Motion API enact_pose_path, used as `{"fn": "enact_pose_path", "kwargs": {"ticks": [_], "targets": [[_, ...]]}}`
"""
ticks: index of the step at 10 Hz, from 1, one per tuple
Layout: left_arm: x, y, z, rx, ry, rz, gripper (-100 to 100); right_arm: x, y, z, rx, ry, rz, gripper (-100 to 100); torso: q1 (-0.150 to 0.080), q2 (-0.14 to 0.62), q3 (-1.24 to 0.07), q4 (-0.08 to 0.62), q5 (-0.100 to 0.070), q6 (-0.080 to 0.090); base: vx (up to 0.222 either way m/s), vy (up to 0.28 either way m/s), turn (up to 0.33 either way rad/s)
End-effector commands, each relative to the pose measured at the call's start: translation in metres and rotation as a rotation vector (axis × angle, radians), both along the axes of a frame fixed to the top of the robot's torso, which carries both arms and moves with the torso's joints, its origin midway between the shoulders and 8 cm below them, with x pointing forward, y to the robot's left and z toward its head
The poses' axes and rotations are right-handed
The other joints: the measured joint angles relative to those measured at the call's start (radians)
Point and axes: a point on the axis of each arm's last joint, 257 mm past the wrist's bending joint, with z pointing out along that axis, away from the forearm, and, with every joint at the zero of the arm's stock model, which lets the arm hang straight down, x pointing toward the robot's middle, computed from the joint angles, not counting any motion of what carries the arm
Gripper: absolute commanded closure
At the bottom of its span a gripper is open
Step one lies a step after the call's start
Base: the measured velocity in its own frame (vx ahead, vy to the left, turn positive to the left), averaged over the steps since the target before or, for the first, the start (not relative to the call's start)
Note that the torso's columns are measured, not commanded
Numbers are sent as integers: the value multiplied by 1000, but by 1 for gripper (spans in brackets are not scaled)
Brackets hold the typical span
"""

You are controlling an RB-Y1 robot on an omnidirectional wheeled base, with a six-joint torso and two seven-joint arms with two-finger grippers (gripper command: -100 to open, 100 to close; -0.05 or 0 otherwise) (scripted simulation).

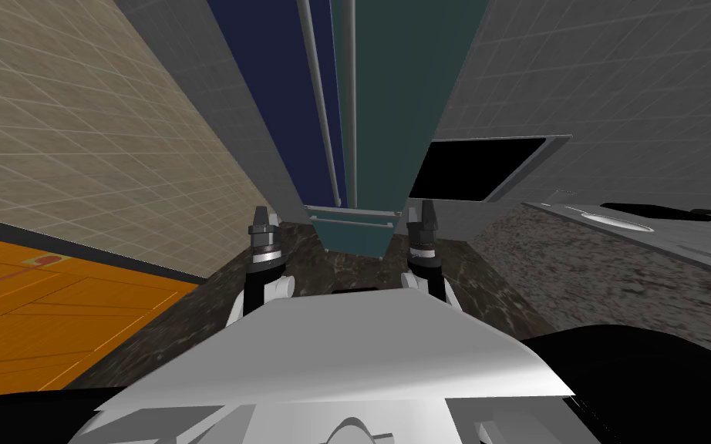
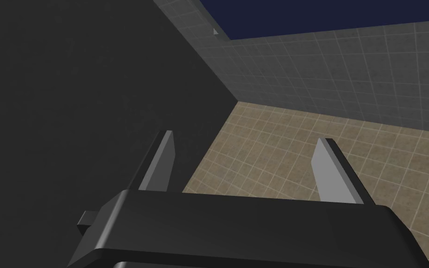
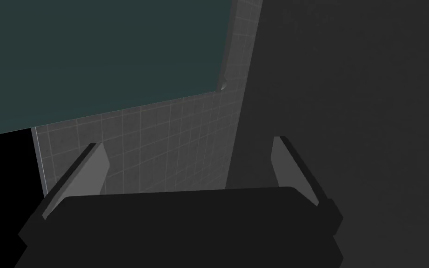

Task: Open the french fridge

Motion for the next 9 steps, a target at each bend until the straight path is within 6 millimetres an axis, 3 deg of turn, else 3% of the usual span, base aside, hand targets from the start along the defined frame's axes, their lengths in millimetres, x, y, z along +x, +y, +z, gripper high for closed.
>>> {"fn": "enact_pose_path", "kwargs": {"ticks": [1, 9], "targets": [[0, 0, 0, 0, 0, 0, 0, 0, 0, 0, 0, 0, 0, 0, 0, 40, -82, 41, 0, 0, 0, 0, 0], [0, 0, 0, 0, 0, 0, 0, 0, 0, 0, 0, 0, 0, 0, 0, 618, -1234, 617, 0, 0, 0, 0, 0]]}}
